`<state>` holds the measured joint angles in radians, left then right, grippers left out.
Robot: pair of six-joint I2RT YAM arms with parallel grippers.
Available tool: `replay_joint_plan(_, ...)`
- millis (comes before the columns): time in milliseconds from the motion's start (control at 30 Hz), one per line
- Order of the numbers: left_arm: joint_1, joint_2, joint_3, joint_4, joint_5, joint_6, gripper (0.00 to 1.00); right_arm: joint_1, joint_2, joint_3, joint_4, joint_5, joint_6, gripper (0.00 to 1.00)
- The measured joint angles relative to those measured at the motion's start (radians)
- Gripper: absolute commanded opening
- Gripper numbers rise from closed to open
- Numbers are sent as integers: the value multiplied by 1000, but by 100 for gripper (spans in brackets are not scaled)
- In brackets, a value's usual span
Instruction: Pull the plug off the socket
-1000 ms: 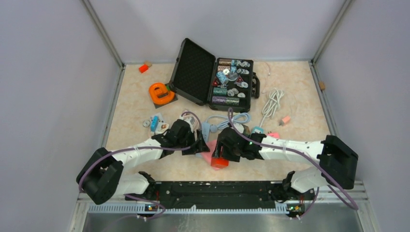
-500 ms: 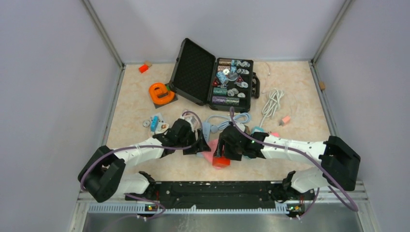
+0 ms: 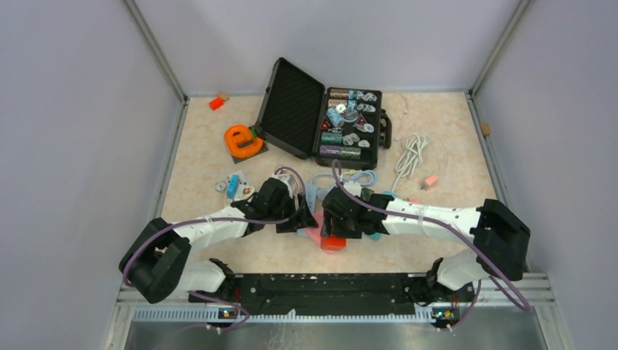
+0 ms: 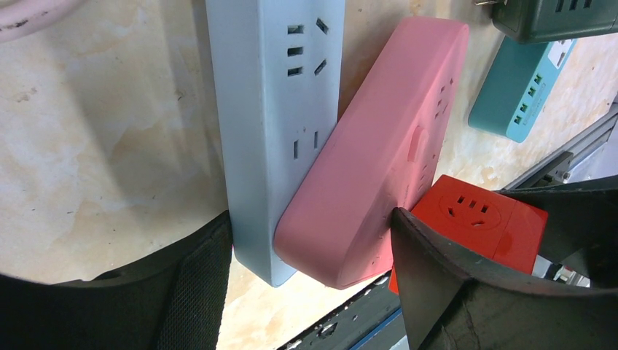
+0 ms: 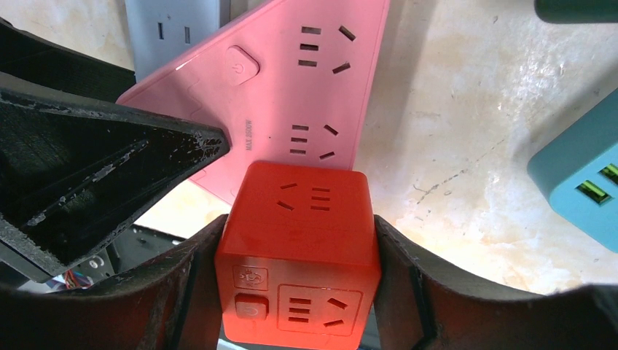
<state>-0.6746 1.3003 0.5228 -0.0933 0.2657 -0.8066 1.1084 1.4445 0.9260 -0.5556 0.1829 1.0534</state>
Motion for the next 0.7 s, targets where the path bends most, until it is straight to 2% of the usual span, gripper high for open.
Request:
replay_joint_plan(267,1,3,2,0,1,-2,59,-54,-70,-108,128,-87,-25,0)
replay_joint_plan(400,1,5,4,-2,0,-2,54,-58,-68,-107,126,-94,-35,0)
replay_joint_plan(700,-3,12,10,0,-43,-22,51,-129,-82,-140,173,-201,-86,0)
